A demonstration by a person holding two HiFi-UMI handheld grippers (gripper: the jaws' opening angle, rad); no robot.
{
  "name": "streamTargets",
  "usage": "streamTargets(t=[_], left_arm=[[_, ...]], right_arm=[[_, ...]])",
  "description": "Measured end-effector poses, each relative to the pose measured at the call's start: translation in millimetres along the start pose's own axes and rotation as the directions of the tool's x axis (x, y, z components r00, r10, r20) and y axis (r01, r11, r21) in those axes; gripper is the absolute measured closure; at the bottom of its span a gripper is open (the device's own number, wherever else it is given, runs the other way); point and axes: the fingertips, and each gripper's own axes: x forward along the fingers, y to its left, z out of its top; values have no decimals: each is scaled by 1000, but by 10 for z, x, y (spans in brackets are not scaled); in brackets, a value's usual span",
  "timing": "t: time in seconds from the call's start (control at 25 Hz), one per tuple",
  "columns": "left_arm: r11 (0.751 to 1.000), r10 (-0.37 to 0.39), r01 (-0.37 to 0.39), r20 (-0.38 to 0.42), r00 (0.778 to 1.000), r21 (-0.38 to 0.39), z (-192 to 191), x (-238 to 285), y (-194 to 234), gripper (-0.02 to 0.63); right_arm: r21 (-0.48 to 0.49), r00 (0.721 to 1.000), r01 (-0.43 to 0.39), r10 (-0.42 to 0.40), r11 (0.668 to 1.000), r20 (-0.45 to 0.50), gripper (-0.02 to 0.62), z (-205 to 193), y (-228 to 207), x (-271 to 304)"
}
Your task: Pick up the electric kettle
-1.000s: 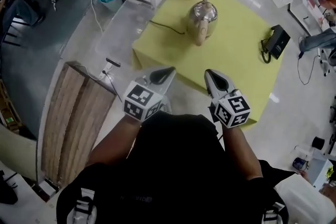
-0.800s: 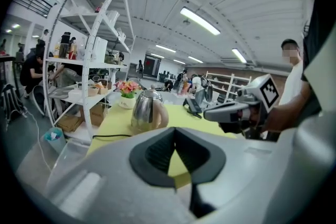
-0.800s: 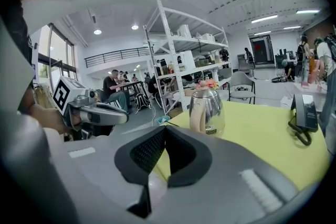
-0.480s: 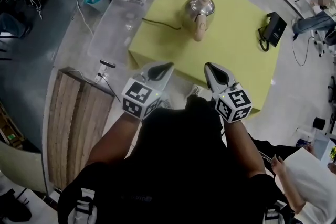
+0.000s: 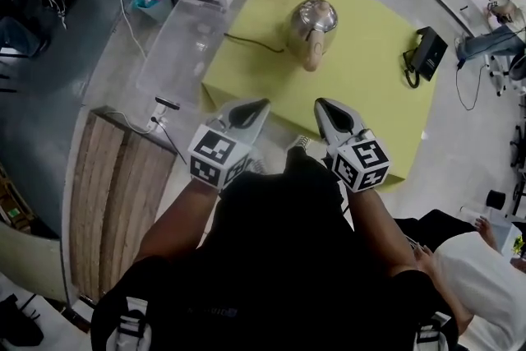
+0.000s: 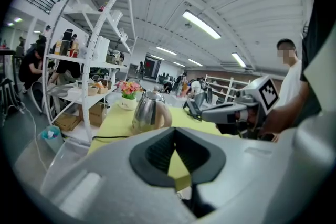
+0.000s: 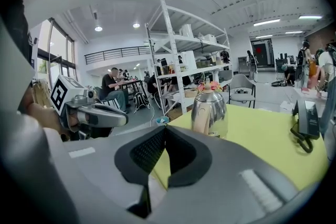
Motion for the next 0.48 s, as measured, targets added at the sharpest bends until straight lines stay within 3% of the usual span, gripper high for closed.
streamTargets(t=[0.16,0.36,0.48], left_arm=[[1000,19,-19,3,1000,-8,-22,19,79,604],[999,44,-44,-6,999,-19,-50,25,124,604],[999,44,-44,3,999,-11,-4,21,83,604]], right_arm=[[-1,998,58,-58,998,9,586,6,-151,93],[4,985,170,-170,985,-19,448,-20,-530,450],[-2,974,222,-222,975,-35,413,-10,-752,717]])
